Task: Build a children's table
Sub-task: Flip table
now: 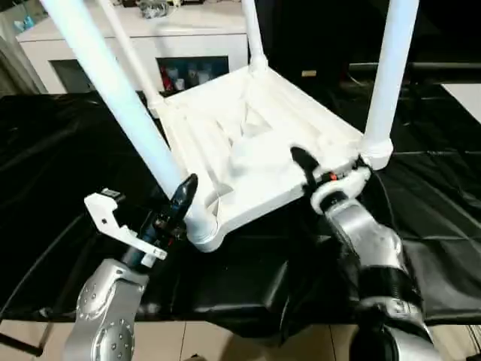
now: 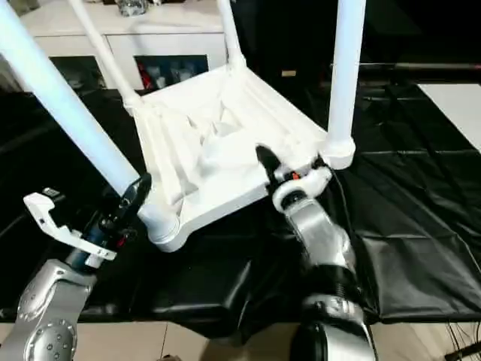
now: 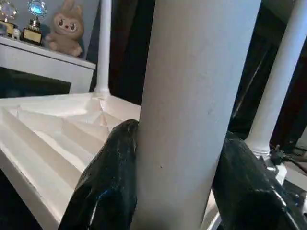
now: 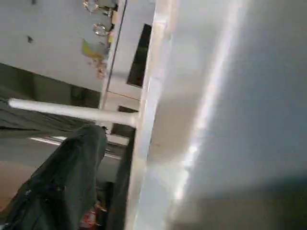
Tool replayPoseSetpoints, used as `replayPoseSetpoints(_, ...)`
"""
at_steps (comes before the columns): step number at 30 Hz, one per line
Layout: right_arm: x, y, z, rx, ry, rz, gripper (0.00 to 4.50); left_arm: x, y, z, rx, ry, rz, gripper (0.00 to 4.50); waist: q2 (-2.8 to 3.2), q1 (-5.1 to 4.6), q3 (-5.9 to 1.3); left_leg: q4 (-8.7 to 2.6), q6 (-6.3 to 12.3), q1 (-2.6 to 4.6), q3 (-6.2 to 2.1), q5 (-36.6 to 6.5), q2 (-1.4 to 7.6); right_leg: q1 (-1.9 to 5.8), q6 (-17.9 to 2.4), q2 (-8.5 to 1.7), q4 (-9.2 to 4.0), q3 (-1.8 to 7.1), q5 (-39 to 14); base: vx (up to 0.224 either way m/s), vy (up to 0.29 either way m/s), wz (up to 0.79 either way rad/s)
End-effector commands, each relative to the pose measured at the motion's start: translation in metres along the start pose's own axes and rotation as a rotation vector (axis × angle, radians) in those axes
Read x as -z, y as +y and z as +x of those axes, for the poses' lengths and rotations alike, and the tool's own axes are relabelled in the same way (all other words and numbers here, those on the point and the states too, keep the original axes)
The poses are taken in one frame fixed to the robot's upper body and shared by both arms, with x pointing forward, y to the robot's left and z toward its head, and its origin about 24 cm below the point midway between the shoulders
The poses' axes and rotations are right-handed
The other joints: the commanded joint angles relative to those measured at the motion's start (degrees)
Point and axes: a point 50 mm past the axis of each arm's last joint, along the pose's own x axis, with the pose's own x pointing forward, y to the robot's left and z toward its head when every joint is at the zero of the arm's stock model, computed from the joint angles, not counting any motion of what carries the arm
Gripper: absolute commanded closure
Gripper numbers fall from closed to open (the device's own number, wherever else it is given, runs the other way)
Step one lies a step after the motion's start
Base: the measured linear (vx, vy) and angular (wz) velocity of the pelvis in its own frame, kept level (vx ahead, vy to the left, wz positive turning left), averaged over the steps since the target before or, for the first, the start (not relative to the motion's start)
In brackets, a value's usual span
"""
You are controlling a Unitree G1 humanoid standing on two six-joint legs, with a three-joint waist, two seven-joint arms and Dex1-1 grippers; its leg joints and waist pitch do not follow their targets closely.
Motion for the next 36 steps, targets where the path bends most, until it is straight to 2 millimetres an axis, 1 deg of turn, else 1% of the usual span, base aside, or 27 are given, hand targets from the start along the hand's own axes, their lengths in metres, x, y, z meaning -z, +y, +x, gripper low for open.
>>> replayPoseSetpoints(1, 0.0, 0.004, 0.005, -0.023, -0.008, 0.023, 0.51, 0.01, -0.006, 0.001, 0.012, -0.008, -0.167, 2.58, -1.8, 0.01, -3.2, -3.5, 2.58, 0.56, -0.49, -5.7, 2.51, 2.18, -8.8, -3.91, -3.9, 2.01, -8.3, 0.0, 0.0, 0.0)
replayPoseSetpoints(2, -0.001, 0.004, 0.005, -0.027, -0.009, 0.025, 0.68, 0.011, -0.006, 0.001, 0.011, -0.008, -0.166, 2.58, -1.84, 0.01, -3.15, -3.53, 2.57, 0.56, -0.5, -5.9, 2.55, 2.18, -8.9, -3.95, -3.95, 2.02, -8.5, 0.0, 0.0, 0.0)
replayPoseSetpoints(4, -0.001, 0.003, 0.006, -0.028, -0.011, 0.027, 0.76, 0.01, -0.005, 0.0, 0.008, -0.009, -0.165, 2.58, -1.97, -0.01, -3.16, -3.51, 2.64, 0.53, -0.5, -5.8, 2.55, 2.28, -9.1, -3.99, -3.92, 2.01, -8.6, 0.0, 0.0, 0.0)
replayPoseSetpoints(6, -0.001, 0.003, 0.007, -0.021, -0.009, 0.029, 0.85, 0.01, -0.005, 0.0, 0.005, -0.01, -0.163, 2.58, -1.98, -0.05, -3.14, -3.5, 2.72, 0.54, -0.49, -5.8, 2.54, 2.23, -9.2, -3.97, -3.92, 2.0, -8.7, 0.0, 0.0, 0.0)
replayPoseSetpoints(7, -0.001, 0.003, 0.007, -0.022, -0.009, 0.029, 1.11, 0.01, -0.005, 0.0, 0.004, -0.01, -0.163, 2.58, -1.91, -0.07, -3.15, -3.49, 2.78, 0.61, -0.5, -5.8, 2.57, 2.2, -9.3, -3.98, -3.91, 1.98, -8.8, 0.0, 0.0, 0.0)
replayPoseSetpoints(10, -0.001, 0.002, 0.008, -0.024, -0.009, 0.03, 1.21, 0.01, -0.004, -0.001, 0.003, -0.009, -0.161, 2.58, -1.95, -0.13, -3.13, -3.46, 2.81, 0.59, -0.47, -5.9, 2.56, 2.21, -9.3, -3.95, -3.91, 2.0, -8.9, 0.0, 0.0, 0.0)
replayPoseSetpoints(11, -0.001, 0.002, 0.008, -0.024, -0.006, 0.027, 1.26, 0.01, -0.004, -0.001, 0.002, -0.009, -0.16, 2.58, -1.85, -0.14, -3.16, -3.45, 2.84, 0.6, -0.5, -5.7, 2.57, 2.21, -9.3, -3.95, -3.88, 2.0, -8.6, 0.0, 0.0, 0.0)
replayPoseSetpoints(12, -0.001, 0.002, 0.008, -0.024, -0.004, 0.025, 1.39, 0.01, -0.004, -0.001, 0.0, -0.009, -0.16, 2.58, -1.88, -0.16, -3.15, -3.44, 2.88, 0.6, -0.48, -5.7, 2.57, 2.2, -9.4, -3.94, -3.89, 1.99, -8.6, 0.0, 0.0, 0.0)
replayPoseSetpoints(13, -0.001, 0.001, 0.008, -0.024, -0.004, 0.024, 1.53, 0.01, -0.004, -0.001, -0.001, -0.008, -0.157, 2.58, -1.73, -0.2, -3.11, -3.45, 2.82, 0.59, -0.47, -6.0, 2.56, 2.17, -9.6, -3.92, -3.96, 1.99, -8.8, 0.0, 0.0, 0.0)
replayPoseSetpoints(15, -0.001, 0.001, 0.008, -0.025, -0.007, 0.021, 1.68, 0.01, -0.003, -0.002, -0.001, -0.007, -0.155, 2.58, -1.78, -0.23, -3.14, -3.46, 2.76, 0.61, -0.5, -6.1, 2.59, 2.22, -9.6, -3.93, -3.91, 1.98, -8.8, 0.0, 0.0, 0.0)
replayPoseSetpoints(16, -0.001, 0.001, 0.009, -0.025, -0.009, 0.019, 1.68, 0.01, -0.003, -0.002, -0.001, -0.006, -0.154, 2.58, -1.79, -0.22, -3.14, -3.44, 2.78, 0.62, -0.47, -6.2, 2.59, 2.2, -9.7, -3.95, -3.94, 1.99, -8.9, 0.0, 0.0, 0.0)
replayPoseSetpoints(17, -0.002, 0.001, 0.009, -0.025, -0.015, 0.015, 1.92, 0.01, -0.003, -0.002, -0.003, -0.006, -0.153, 2.58, -1.85, -0.22, -3.14, -3.44, 2.76, 0.59, -0.49, -6.2, 2.57, 2.26, -9.7, -3.98, -3.93, 2.0, -8.9, 0.0, 0.0, 0.0)
replayPoseSetpoints(18, -0.003, 0.001, 0.008, -0.022, -0.019, 0.0, 1.92, 0.01, -0.002, -0.002, -0.004, -0.006, -0.153, 2.58, -1.84, -0.2, -3.15, -3.43, 2.79, 0.59, -0.49, -6.1, 2.57, 2.25, -9.7, -3.96, -3.91, 2.0, -8.8, 0.0, 0.0, 0.0)
replayPoseSetpoints(19, -0.005, 0.002, 0.008, -0.024, -0.021, -0.05, 2.01, 0.011, -0.001, -0.002, -0.01, -0.008, -0.151, 2.58, -1.59, -0.25, -3.15, -3.39, 2.81, 0.6, -0.49, -5.9, 2.55, 2.17, -9.7, -3.9, -3.92, 1.99, -8.5, 0.0, 0.0, 0.0)
replayPoseSetpoints(21, -0.005, 0.003, 0.008, -0.026, -0.021, -0.069, 2.08, 0.011, 0.0, -0.002, -0.012, -0.009, -0.151, 2.58, -1.68, -0.29, -3.17, -3.38, 2.59, 0.6, -0.5, -6.1, 2.58, 2.23, -9.9, -3.89, -3.88, 1.95, -8.4, 0.0, 0.0, 0.0)
replayPoseSetpoints(23, -0.006, 0.005, 0.007, -0.04, -0.027, -0.077, 2.29, 0.011, 0.0, -0.002, -0.015, -0.01, -0.15, 2.58, -1.61, -0.29, -3.13, -3.42, 2.69, 0.66, -0.5, -6.6, 2.58, 2.21, -9.9, -3.9, -3.93, 1.99, -8.9, 0.0, 0.0, 0.0)
replayPoseSetpoints(26, -0.01, 0.009, 0.004, -0.057, -0.039, -0.103, 2.39, 0.011, 0.001, -0.004, -0.018, -0.012, -0.15, 2.58, -1.67, -0.26, -3.18, -3.4, 2.76, 0.63, -0.51, -6.1, 2.6, 2.25, -9.6, -3.86, -3.88, 2.04, -8.3, 0.0, 0.0, 0.0)
replayPoseSetpoints(27, -0.011, 0.01, 0.003, -0.06, -0.043, -0.107, 2.44, 0.011, 0.001, -0.004, -0.019, -0.012, -0.151, 2.58, -1.52, -0.22, -3.28, -3.35, 2.85, 0.74, -0.53, -5.8, 2.64, 2.2, -9.7, -3.85, -3.8, 1.99, -7.8, 0.0, 0.0, 0.0)
replayPoseSetpoints(29, -0.012, 0.01, 0.001, -0.065, -0.05, -0.102, 2.47, 0.012, 0.001, -0.005, -0.019, -0.011, -0.155, 2.58, -1.58, -0.18, -3.25, -3.34, 3.0, 0.71, -0.49, -5.7, 2.62, 2.18, -9.9, -3.79, -3.79, 1.99, -7.3, 0.0, 0.0, 0.0)
replayPoseSetpoints(30, -0.012, 0.009, 0.001, -0.063, -0.05, -0.105, 2.47, 0.012, 0.001, -0.005, -0.02, -0.011, -0.156, 2.58, -1.38, -0.15, -3.26, -3.32, 2.96, 0.71, -0.52, -5.8, 2.62, 2.16, -9.9, -3.82, -3.79, 2.0, -7.4, 0.0, 0.0, 0.0)
replayPoseSetpoints(32, -0.011, 0.008, 0.001, -0.059, -0.051, -0.108, 2.49, 0.012, 0.0, -0.005, -0.021, -0.009, -0.154, 2.58, -1.49, -0.19, -3.2, -3.38, 2.82, 0.66, -0.5, -6.2, 2.59, 2.18, -9.9, -3.81, -3.9, 2.0, -7.9, 0.0, 0.0, 0.0)
replayPoseSetpoints(34, -0.011, 0.008, 0.001, -0.059, -0.054, -0.113, 2.49, 0.012, 0.004, -0.005, -0.059, -0.008, -0.115, 2.58, -1.49, -0.19, -3.19, -3.41, 2.65, 0.67, -0.53, -6.5, 2.61, 2.19, -9.7, -3.81, -3.93, 1.99, -8.3, 0.0, 0.0, 0.0)
replayPoseSetpoints(35, -0.011, 0.01, 0.001, -0.065, -0.06, -0.118, 2.49, 0.012, 0.008, -0.004, -0.101, -0.015, -0.114, 2.58, -1.5, -0.19, -3.18, -3.43, 2.55, 0.68, -0.53, -6.8, 2.62, 2.2, -9.6, -3.85, -3.97, 2.02, -8.7, 0.0, 0.0, 0.0)
replayPoseSetpoints(36, -0.011, 0.01, 0.001, -0.067, -0.062, -0.119, 2.49, 0.011, 0.009, -0.004, -0.104, -0.019, -0.12, 2.23, -1.51, -0.2, -3.16, -3.42, 2.48, 0.67, -0.51, -6.9, 2.59, 2.2, -9.6, -3.83, -4.0, 2.02, -8.7, 0.0, 0.0, 0.0)
